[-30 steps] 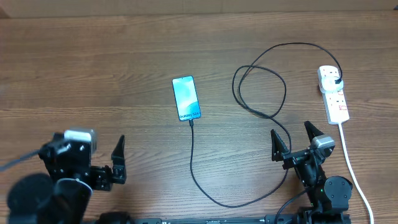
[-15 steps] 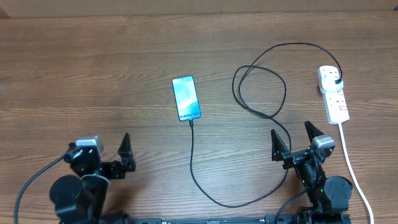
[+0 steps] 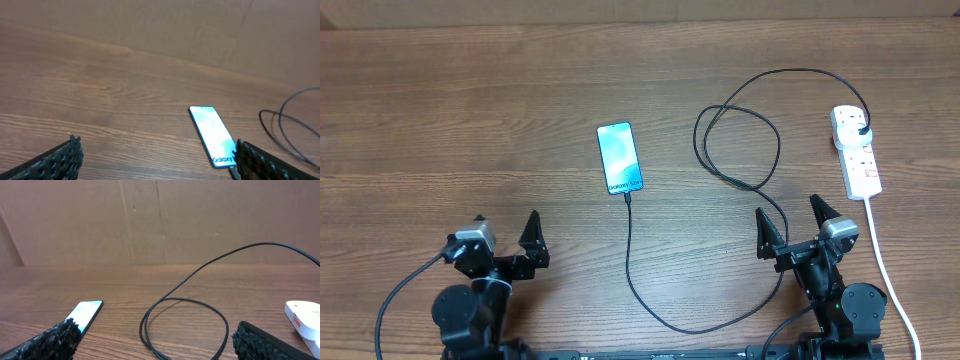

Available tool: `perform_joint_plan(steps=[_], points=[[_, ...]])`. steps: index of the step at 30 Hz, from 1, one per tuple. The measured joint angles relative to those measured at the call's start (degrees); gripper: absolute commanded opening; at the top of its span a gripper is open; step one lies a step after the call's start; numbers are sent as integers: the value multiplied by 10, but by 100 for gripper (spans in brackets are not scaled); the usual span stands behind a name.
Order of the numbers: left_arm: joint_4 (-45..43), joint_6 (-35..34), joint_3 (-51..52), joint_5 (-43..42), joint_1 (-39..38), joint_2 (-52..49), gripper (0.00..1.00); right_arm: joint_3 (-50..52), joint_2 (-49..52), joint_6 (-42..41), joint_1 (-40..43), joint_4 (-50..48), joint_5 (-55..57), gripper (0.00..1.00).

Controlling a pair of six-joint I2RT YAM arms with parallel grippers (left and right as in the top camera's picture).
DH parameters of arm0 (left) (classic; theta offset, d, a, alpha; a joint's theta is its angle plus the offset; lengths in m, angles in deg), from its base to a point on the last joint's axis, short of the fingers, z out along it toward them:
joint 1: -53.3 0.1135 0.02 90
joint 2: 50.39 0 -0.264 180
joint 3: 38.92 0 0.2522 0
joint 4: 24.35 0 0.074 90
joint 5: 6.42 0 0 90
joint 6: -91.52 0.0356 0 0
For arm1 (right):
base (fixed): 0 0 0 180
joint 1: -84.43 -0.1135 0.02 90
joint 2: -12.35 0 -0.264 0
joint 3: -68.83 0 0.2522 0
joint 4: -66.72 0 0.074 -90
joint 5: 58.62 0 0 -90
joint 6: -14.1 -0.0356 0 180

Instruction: Plug charger to phone and switch on socket

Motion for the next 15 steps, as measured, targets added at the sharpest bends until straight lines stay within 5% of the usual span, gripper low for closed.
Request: perform_joint_plan(steps=[15], points=[[-127, -61, 92, 71, -28, 35, 99, 0, 0, 0, 0, 0, 0, 100]])
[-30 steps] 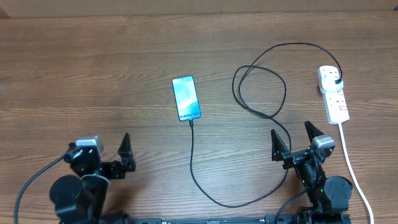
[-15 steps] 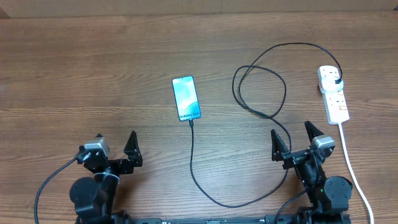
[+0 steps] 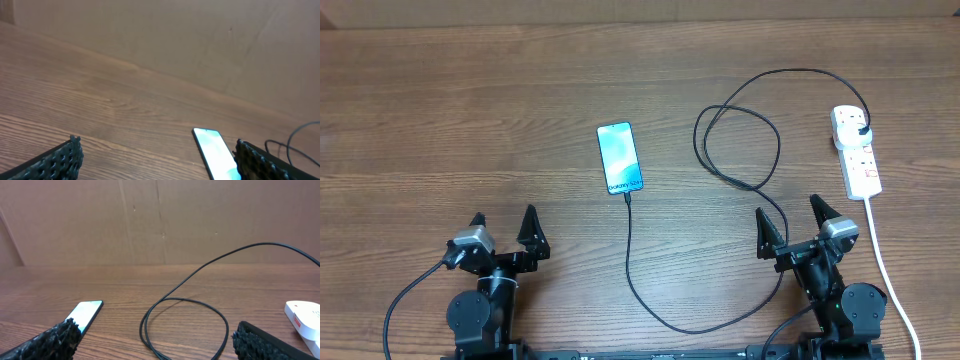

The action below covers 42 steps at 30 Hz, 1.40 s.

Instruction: Plug charger to phone and switch on socket

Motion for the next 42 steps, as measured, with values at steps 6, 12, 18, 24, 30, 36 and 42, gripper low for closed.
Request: perform_joint_plan(steps=[6, 12, 18, 24, 30, 36, 42], points=[[4, -6, 1, 15, 0, 0, 100, 0, 0, 0, 0, 0, 0, 100], [4, -5, 1, 19, 0, 0, 99, 0, 0, 0, 0, 0, 0, 100], [4, -5, 1, 22, 0, 0, 100, 0, 0, 0, 0, 0, 0, 100], [4, -5, 1, 22, 0, 0, 99, 0, 0, 0, 0, 0, 0, 100], [4, -4, 1, 22, 0, 0, 99, 0, 0, 0, 0, 0, 0, 100], [4, -3, 1, 24, 0, 0, 100, 0, 0, 0, 0, 0, 0, 100], [4, -3, 1, 24, 0, 0, 99, 0, 0, 0, 0, 0, 0, 100]])
